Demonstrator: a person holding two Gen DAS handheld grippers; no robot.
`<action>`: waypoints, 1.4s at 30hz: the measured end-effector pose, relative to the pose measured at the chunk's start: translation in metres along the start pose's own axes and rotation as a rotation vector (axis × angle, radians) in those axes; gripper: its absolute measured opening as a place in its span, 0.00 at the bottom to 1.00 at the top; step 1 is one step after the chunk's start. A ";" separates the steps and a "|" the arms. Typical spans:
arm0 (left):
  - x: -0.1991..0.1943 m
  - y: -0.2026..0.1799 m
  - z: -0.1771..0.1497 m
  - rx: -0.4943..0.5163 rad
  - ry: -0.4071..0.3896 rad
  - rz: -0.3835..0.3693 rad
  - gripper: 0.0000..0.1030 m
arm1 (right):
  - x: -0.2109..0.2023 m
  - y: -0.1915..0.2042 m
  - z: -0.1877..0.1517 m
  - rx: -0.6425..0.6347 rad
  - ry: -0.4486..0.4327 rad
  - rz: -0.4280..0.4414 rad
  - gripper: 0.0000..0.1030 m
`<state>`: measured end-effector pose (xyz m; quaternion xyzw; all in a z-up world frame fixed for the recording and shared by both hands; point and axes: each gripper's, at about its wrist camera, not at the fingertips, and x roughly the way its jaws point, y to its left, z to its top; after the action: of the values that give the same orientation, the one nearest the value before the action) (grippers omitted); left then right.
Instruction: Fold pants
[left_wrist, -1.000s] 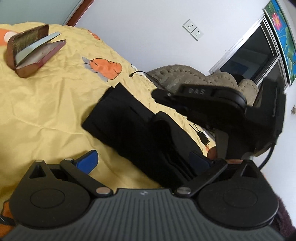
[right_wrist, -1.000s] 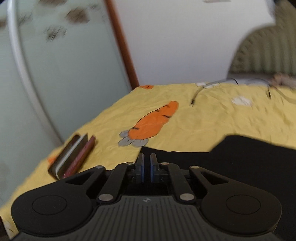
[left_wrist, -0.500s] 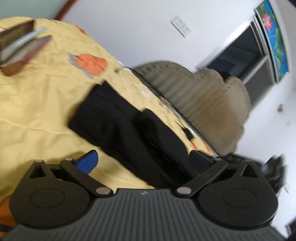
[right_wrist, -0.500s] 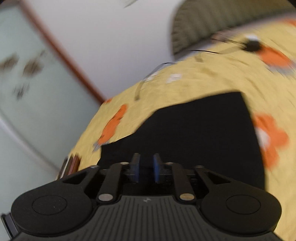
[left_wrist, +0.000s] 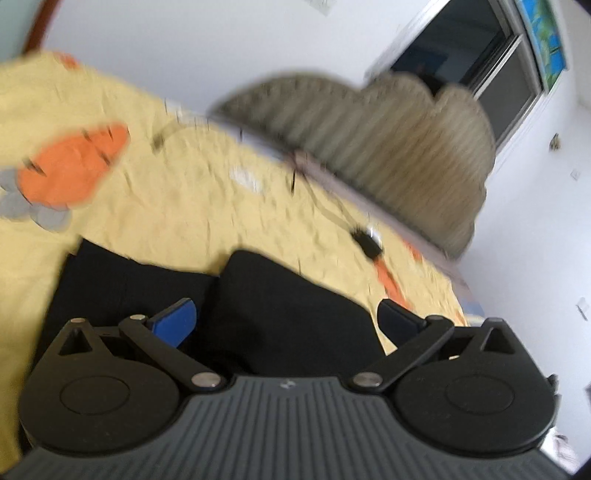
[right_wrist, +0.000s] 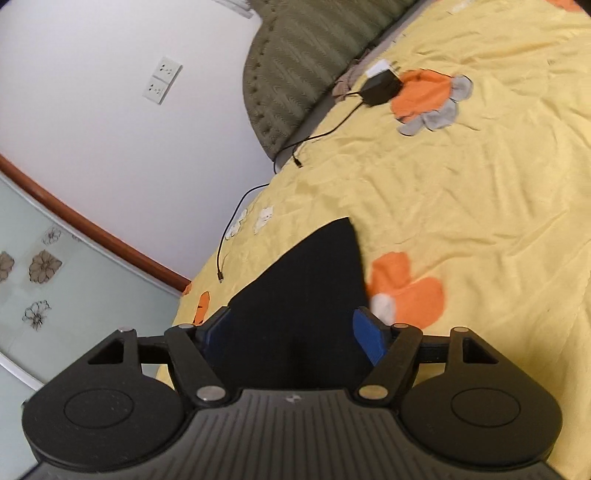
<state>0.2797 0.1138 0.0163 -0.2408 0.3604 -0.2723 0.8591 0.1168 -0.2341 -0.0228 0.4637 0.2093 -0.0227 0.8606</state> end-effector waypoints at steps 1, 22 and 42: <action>0.007 0.004 0.001 -0.032 0.033 -0.019 1.00 | 0.002 -0.005 0.001 0.014 0.006 0.001 0.70; 0.049 0.015 -0.011 0.108 0.185 -0.102 1.00 | 0.002 -0.032 0.001 -0.013 -0.017 0.069 0.69; 0.023 -0.040 -0.052 0.438 0.028 0.140 0.78 | 0.004 -0.033 -0.001 -0.086 -0.025 0.090 0.69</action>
<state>0.2425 0.0586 -0.0027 -0.0194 0.3203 -0.2870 0.9026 0.1122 -0.2510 -0.0509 0.4347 0.1782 0.0191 0.8825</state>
